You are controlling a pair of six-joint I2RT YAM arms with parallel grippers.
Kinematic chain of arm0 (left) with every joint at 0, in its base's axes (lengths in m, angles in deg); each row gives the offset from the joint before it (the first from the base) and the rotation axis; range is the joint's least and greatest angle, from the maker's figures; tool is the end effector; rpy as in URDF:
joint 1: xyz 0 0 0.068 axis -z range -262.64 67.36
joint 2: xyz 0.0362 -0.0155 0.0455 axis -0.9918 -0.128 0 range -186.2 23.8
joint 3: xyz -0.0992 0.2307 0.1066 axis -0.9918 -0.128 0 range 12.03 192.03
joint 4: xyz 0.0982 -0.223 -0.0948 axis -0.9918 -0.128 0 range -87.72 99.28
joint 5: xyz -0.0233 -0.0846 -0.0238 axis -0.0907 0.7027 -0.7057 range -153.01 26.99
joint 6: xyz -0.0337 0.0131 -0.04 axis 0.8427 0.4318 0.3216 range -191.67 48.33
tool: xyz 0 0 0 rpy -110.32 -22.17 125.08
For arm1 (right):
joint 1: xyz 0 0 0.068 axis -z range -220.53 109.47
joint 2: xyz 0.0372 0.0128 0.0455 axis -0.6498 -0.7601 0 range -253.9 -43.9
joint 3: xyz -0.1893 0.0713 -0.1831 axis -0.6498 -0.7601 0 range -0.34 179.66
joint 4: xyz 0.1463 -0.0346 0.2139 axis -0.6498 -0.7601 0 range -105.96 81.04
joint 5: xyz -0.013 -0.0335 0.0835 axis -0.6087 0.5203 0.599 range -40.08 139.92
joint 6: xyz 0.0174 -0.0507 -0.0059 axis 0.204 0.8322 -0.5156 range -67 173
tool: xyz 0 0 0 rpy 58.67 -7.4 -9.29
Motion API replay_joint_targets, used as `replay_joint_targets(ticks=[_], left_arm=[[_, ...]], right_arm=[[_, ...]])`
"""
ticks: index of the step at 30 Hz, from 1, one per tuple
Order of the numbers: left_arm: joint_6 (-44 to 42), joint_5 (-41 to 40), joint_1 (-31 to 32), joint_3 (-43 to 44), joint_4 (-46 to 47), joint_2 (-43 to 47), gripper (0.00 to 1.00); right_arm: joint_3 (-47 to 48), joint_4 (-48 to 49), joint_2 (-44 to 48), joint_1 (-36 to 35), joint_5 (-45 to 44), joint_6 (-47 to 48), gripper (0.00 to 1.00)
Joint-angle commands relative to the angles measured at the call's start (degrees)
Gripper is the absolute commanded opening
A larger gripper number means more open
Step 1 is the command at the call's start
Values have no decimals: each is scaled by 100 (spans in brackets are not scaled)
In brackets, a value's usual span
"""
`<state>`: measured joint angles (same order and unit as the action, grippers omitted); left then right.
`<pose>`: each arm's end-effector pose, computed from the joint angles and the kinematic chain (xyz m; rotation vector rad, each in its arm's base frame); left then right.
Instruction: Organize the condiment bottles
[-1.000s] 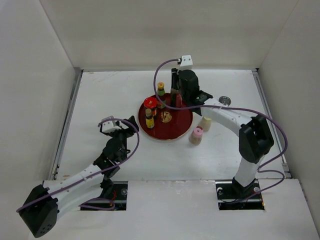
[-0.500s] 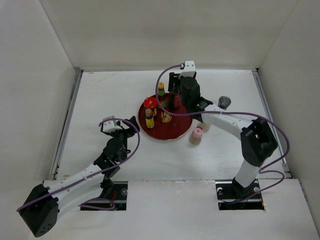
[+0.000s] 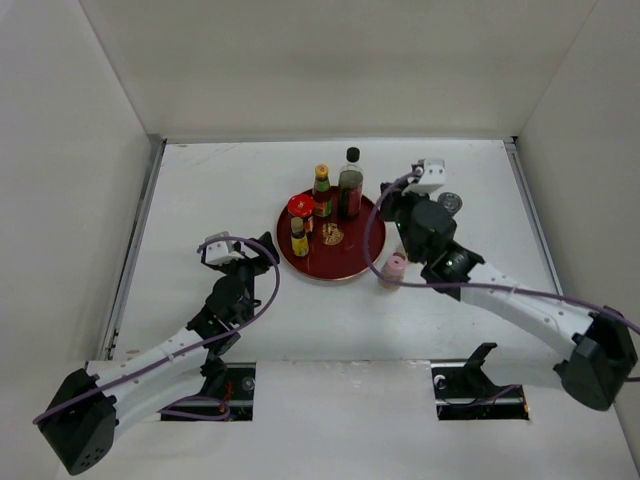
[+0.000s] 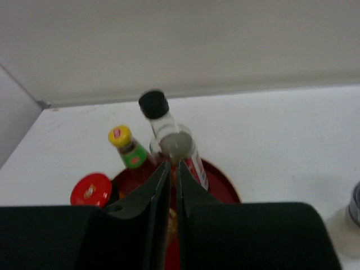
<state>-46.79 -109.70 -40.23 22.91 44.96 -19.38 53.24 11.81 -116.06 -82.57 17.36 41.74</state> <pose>0.1392 -0.0922 0.2198 -0.4199 1.4806 -0.3196 0.2314 0.1828 0.3476 0.0401 1.5458 0.3035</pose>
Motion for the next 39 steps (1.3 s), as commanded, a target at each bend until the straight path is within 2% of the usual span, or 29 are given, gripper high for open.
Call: replay_joint_targets(ticks=[1,2,3,6,7,10,16,23,25,28,31,35,39], left_arm=[[60,38,-1,38,185,-6,78],[60,38,8,46,202,-67,78],[60,38,8,55,211,-111,78],[69,47,52,73,202,-86,78],[69,47,52,64,211,-59,78],[69,38,26,20,229,-6,78],[69,38,43,29,220,-41,78],[69,47,61,29,185,11,78],[69,47,87,29,193,37,78],[69,47,52,20,220,3,78],[69,55,96,20,228,37,78],[78,55,69,29,238,-68,78],[78,56,79,20,272,-59,78]], right_arm=[[-759,-607,692,-387,-540,-594,16],[-962,-1001,903,-484,-620,-744,21],[-1120,-1458,1071,-572,-699,-885,30],[-1429,-2847,1572,-765,-814,-1613,70],[-1490,-3269,1669,-809,-762,-1894,79],[-1622,-3861,1653,-819,-411,-2274,90],[-1684,-3240,1118,-775,-217,-2056,89],[-1439,-2728,256,-537,-76,-1704,76],[-1386,-2763,106,-537,-145,-1686,68],[-1394,-2763,184,-546,-338,-1747,53],[-1272,-2903,456,-546,-558,-1581,47],[-973,-3176,843,-704,-665,-1449,45],[-508,-2748,617,-818,-419,-1106,44]])
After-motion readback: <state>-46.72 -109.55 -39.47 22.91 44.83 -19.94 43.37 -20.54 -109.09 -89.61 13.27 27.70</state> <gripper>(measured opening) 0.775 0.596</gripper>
